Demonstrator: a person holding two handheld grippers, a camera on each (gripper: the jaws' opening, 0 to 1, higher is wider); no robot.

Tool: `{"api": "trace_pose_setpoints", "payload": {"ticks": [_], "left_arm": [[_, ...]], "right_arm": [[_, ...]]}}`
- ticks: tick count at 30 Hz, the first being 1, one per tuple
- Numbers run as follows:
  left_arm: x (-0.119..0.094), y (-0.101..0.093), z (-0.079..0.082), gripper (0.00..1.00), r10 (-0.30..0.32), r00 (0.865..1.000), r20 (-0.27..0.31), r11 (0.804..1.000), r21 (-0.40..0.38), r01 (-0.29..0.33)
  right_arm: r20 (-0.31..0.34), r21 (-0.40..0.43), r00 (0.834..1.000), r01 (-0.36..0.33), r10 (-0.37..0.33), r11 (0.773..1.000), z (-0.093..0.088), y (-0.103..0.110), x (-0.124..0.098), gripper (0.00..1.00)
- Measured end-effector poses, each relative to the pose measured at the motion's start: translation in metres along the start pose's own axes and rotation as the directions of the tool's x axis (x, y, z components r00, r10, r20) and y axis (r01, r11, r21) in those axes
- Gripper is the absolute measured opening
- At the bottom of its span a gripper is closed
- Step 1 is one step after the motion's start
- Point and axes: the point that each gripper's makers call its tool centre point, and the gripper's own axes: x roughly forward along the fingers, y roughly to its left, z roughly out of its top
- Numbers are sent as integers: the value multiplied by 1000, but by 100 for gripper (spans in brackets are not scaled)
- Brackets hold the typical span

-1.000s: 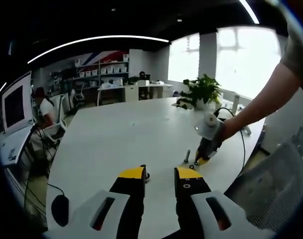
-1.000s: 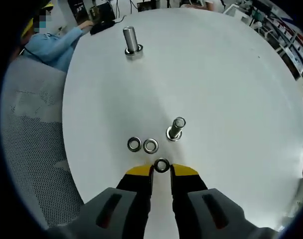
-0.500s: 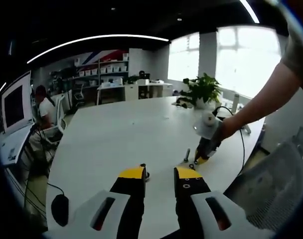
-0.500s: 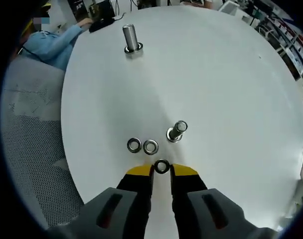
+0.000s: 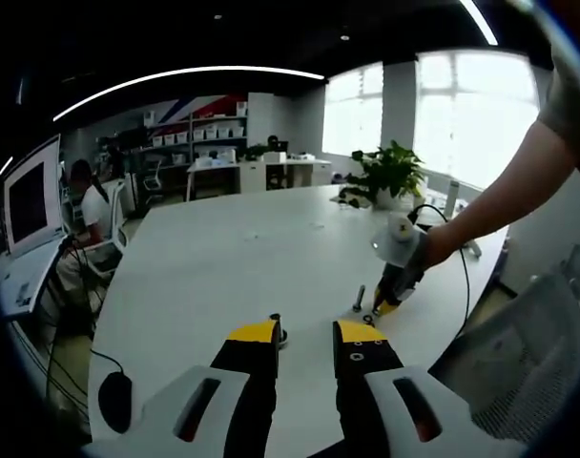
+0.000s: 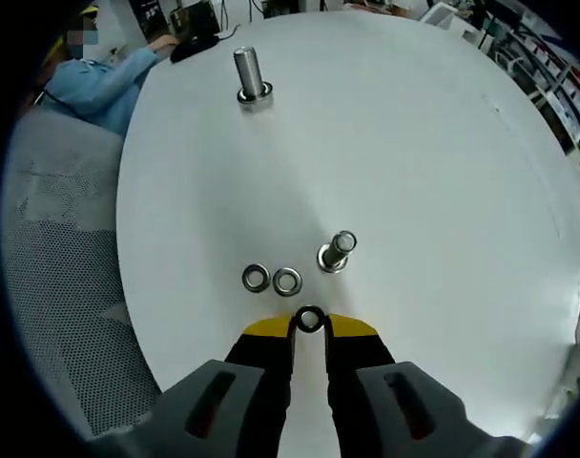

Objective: Place the washer onto the threaded stud by aligning its center hole with the stud, sliding it down to the base, and recovering from edge contact or off-axis alignment until the washer reaches the visible bottom stop.

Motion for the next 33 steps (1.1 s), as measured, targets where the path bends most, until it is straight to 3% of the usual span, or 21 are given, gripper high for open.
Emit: {"api": "trace_pose_setpoints", "payload": {"ticks": [22,33], "left_arm": [[1,1,-1,20,0,1000,-4,1000,-5,0],[1,0,-1,20,-2,1000,-4,1000,-9,2]], "right_arm": [[18,19,1000,15,-16,1000,-6,-1,-4,14],[79,40,996,30,-33,999,5,-4,-20,14]]}}
